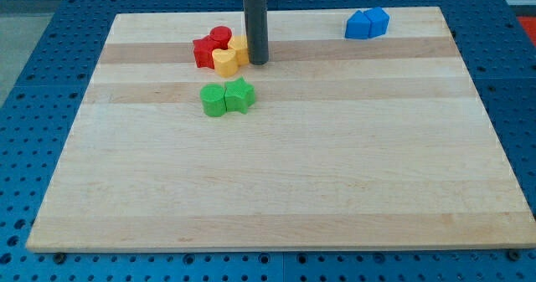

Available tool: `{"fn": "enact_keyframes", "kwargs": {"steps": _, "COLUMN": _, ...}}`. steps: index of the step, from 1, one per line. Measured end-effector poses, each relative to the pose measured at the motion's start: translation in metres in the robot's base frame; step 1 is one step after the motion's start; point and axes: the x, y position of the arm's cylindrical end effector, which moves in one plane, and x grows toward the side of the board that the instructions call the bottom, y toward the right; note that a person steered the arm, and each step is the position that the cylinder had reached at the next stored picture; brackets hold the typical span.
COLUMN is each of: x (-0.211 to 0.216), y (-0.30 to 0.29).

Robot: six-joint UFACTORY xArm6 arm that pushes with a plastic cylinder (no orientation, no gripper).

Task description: Push the yellow blocks to the right side of the red blocks

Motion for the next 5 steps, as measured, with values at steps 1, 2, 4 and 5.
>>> {"fn": "enact_keyframes", "kwargs": {"steps": 1, "x": -0.001, "y": -0.001}}
{"fn": "enact_keyframes", "kwargs": {"steps": 2, "x": -0.002, "y": -0.003}}
{"fn": "enact_keyframes", "kwargs": {"steps": 4, "x": 0.001, "y": 0.012}}
{"fn": "enact_keyframes", "kwargs": {"steps": 5, "x": 0.012, "y": 0.046}}
